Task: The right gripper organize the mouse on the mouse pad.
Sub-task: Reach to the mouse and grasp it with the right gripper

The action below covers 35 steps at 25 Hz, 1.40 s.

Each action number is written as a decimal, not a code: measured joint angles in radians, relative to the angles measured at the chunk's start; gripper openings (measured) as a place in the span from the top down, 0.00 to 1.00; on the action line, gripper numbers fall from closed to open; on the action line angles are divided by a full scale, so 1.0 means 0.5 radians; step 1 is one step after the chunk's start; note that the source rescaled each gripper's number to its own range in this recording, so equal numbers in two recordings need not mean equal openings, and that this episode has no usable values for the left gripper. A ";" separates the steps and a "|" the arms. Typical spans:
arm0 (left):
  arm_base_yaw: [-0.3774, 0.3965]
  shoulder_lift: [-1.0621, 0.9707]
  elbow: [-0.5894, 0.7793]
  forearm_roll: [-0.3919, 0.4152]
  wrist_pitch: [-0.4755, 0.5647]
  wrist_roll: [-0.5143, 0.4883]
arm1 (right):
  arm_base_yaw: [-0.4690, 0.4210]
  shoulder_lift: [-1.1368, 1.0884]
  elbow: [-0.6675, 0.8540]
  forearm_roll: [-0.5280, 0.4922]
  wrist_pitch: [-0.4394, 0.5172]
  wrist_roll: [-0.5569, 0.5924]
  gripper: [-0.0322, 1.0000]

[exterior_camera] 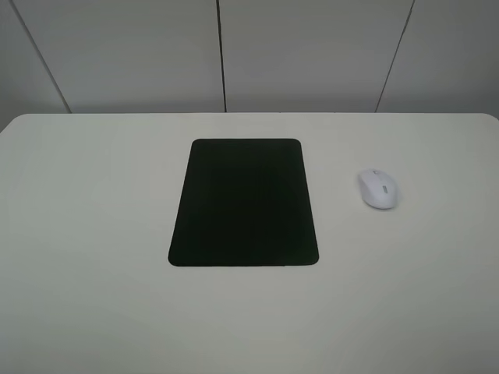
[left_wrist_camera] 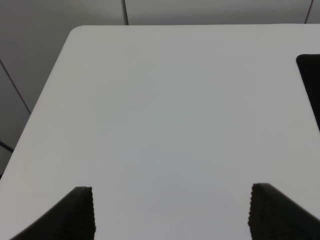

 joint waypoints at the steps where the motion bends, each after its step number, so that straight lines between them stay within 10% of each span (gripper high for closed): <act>1: 0.000 0.000 0.000 0.000 0.000 0.000 | 0.000 0.000 0.000 0.000 0.000 0.000 0.00; 35: 0.000 0.000 0.000 0.000 0.000 0.000 | 0.000 0.000 0.000 0.000 0.000 0.000 0.00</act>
